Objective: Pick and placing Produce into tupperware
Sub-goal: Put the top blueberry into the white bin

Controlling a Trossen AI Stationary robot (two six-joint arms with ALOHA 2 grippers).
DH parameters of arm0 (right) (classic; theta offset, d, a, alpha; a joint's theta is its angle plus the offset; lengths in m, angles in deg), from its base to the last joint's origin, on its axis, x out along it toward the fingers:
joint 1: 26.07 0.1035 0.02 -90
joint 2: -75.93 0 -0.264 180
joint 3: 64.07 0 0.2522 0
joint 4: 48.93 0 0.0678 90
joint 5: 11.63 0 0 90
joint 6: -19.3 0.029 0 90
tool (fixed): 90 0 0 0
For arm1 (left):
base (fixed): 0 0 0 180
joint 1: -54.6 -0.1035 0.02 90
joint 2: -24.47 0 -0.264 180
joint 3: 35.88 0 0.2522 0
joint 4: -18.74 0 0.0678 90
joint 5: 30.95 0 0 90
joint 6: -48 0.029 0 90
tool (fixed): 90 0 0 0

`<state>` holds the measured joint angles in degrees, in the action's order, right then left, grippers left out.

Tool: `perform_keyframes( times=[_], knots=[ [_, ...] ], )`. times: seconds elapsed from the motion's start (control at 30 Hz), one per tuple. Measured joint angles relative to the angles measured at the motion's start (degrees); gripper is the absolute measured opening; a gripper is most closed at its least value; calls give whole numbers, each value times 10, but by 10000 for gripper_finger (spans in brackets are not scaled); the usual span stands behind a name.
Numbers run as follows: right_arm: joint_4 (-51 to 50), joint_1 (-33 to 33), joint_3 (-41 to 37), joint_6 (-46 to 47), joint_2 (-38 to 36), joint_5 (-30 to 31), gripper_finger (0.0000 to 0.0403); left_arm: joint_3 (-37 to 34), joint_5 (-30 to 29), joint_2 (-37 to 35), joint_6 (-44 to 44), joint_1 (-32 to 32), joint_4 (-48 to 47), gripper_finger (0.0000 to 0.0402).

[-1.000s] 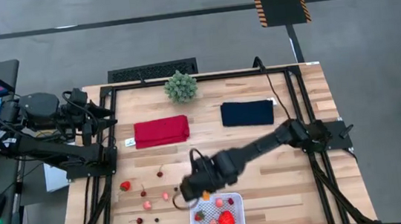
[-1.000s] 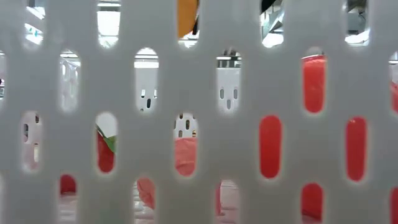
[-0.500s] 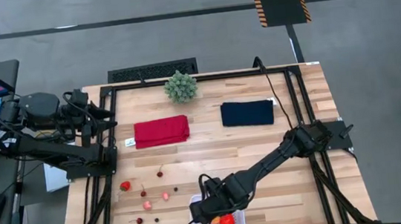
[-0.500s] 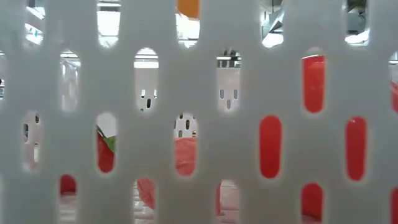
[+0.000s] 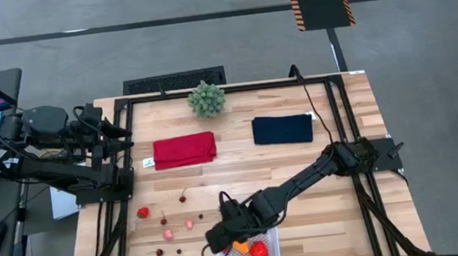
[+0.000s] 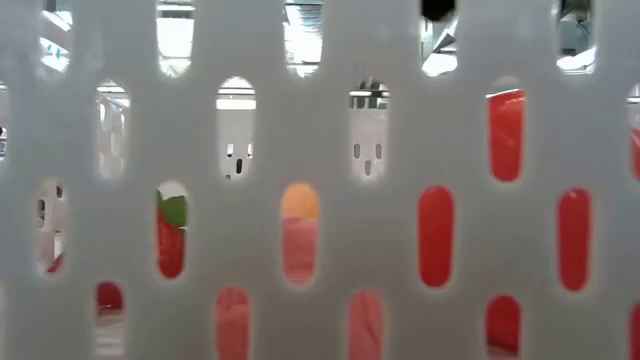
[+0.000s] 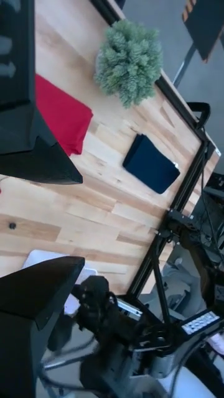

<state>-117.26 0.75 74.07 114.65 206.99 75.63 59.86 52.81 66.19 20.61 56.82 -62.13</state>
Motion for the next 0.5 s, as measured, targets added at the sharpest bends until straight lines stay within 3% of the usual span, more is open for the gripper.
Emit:
perform_keyframes(
  times=[0.17, 0.37, 0.5],
  knots=[
    [60, -25, -1, -72, -6, -2, 377, 0, 0, 0, 10, 0, 1, 190],
    [188, -68, 26, -247, -35, 50, 373, 0, -1, 0, 16, 0, 3, 190],
    [190, -117, 55, -382, -66, 69, 374, 0, 7, 0, 30, 0, 18, 190]
  ],
)
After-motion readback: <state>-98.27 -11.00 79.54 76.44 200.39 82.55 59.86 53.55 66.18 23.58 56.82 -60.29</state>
